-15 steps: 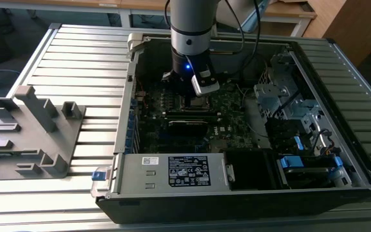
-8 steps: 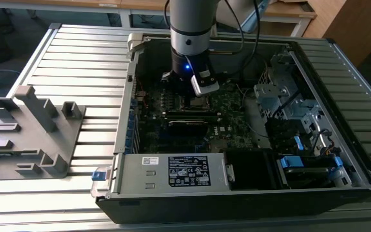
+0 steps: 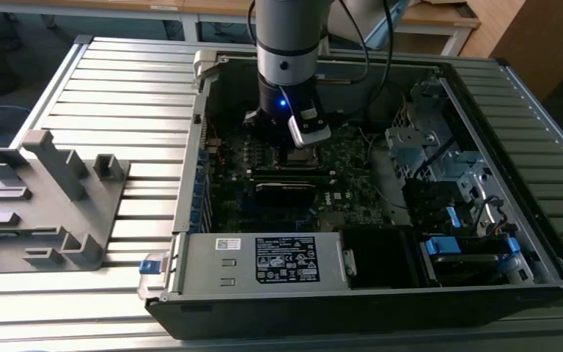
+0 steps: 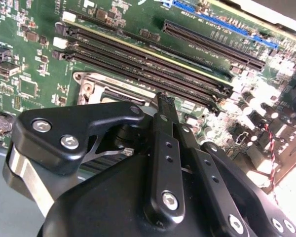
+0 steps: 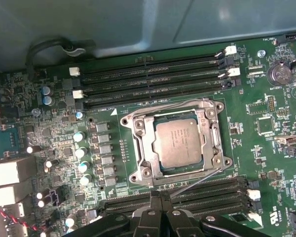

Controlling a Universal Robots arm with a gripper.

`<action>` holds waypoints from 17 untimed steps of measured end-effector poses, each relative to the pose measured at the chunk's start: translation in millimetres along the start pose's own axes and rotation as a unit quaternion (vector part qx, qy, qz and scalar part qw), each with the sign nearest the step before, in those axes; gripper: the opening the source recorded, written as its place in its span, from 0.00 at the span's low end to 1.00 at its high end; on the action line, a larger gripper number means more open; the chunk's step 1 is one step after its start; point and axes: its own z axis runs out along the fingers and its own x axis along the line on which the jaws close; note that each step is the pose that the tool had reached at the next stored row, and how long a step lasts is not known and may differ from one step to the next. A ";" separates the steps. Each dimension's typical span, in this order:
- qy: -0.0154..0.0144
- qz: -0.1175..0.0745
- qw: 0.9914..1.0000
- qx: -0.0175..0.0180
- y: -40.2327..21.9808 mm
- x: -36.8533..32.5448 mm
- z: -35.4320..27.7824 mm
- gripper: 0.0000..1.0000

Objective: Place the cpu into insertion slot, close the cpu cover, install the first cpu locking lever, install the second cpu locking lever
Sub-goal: 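Install the second cpu locking lever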

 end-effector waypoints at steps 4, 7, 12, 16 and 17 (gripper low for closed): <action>0.000 0.000 1.000 0.000 -0.3 -0.1 0.1 0.11; 0.000 0.000 1.000 0.000 -0.5 -0.1 0.1 0.11; 0.000 0.000 1.000 -0.001 -1.2 -0.2 0.1 0.11; 0.000 0.000 1.000 -0.002 -2.3 -0.4 0.1 0.11; 0.000 0.000 1.000 -0.002 -2.4 -0.4 0.1 0.11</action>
